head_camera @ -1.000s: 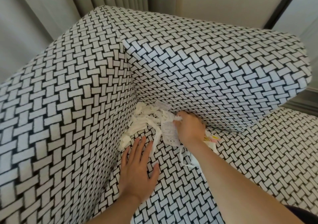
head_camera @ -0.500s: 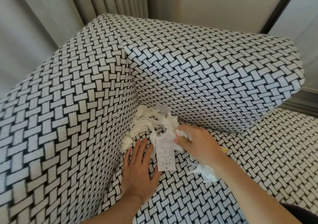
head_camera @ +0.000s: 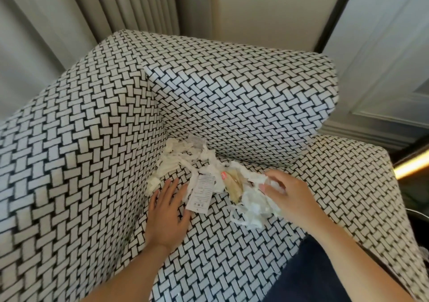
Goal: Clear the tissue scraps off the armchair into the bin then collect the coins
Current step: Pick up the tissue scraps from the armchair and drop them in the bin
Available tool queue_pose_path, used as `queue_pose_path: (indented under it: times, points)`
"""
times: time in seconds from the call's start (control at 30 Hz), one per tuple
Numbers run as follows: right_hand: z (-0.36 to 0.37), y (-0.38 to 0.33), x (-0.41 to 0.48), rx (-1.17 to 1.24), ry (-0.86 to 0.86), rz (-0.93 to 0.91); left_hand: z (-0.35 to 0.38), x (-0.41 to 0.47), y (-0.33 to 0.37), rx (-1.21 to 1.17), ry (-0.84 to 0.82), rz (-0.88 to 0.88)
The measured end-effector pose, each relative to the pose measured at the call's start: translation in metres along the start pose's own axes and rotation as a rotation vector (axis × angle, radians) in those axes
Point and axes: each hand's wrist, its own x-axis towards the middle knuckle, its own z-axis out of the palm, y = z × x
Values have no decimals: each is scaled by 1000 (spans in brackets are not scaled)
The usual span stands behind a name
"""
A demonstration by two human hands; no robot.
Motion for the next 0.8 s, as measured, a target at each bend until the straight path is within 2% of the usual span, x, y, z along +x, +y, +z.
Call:
queue_pose_path:
  times: [0.23, 0.37, 0.43, 0.53, 0.8]
  points:
    - [-10, 1, -27, 290, 120, 135, -13, 2, 6, -231, 72, -45]
    - [-11, -4, -33, 343, 250, 160, -28, -5, 9, -360, 60, -190]
    - [-13, -6, -37, 372, 297, 164, -38, -11, 14, -332, 91, -209]
    - [-15, -8, -41, 383, 301, 184, -54, -17, 25, -258, 176, -113]
    - [-23, -17, -65, 407, 362, 152, -100, -25, 92, -425, 288, 172]
